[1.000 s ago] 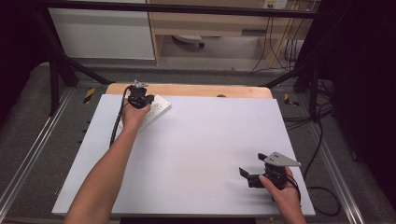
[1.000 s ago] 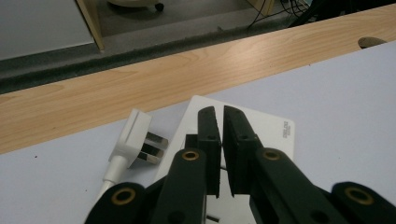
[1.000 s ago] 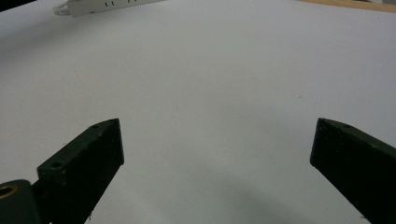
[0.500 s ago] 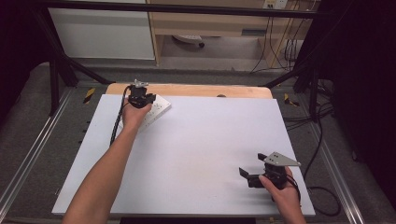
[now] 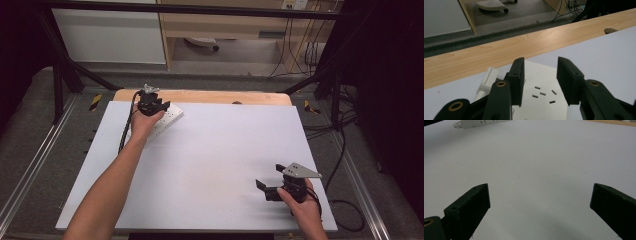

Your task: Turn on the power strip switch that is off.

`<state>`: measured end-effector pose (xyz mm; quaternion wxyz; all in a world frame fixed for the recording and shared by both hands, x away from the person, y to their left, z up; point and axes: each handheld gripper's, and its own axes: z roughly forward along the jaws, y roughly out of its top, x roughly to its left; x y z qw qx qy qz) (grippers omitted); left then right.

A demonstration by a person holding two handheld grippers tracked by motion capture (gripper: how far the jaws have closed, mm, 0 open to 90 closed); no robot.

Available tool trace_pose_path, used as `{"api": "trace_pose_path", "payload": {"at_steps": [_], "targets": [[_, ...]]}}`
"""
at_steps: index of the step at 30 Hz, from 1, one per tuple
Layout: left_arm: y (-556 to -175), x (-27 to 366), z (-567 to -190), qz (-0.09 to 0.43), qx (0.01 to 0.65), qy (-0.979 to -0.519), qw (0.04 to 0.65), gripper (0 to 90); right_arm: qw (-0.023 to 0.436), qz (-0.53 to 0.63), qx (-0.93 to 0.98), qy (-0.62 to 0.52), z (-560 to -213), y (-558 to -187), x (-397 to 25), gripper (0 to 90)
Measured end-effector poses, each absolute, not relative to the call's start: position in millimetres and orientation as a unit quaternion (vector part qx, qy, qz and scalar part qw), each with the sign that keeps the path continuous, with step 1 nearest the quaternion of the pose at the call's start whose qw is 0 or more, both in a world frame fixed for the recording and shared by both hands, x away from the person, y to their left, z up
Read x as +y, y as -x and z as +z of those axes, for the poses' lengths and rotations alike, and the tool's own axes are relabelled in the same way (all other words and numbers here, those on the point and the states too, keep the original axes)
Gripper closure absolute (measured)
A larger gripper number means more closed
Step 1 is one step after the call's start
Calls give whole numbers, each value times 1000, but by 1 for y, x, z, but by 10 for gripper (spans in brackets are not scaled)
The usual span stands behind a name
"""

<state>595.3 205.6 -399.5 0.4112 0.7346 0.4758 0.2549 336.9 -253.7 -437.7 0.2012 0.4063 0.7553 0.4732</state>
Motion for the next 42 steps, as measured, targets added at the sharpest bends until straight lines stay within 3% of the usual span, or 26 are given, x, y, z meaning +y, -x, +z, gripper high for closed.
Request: {"api": "trace_pose_path", "payload": {"at_steps": [10,20,42], "targets": [[-591,202,-397,246,473,-733,422,408,202,472,757,-405,-438,-337,-253,32],[-583,199,-392,229,479,-727,436,125,201,472,759,-401,-438,-337,-252,31],[-538,190,-375,213,439,-743,458,104,207,475,747,-417,-437,-336,-258,30]]}}
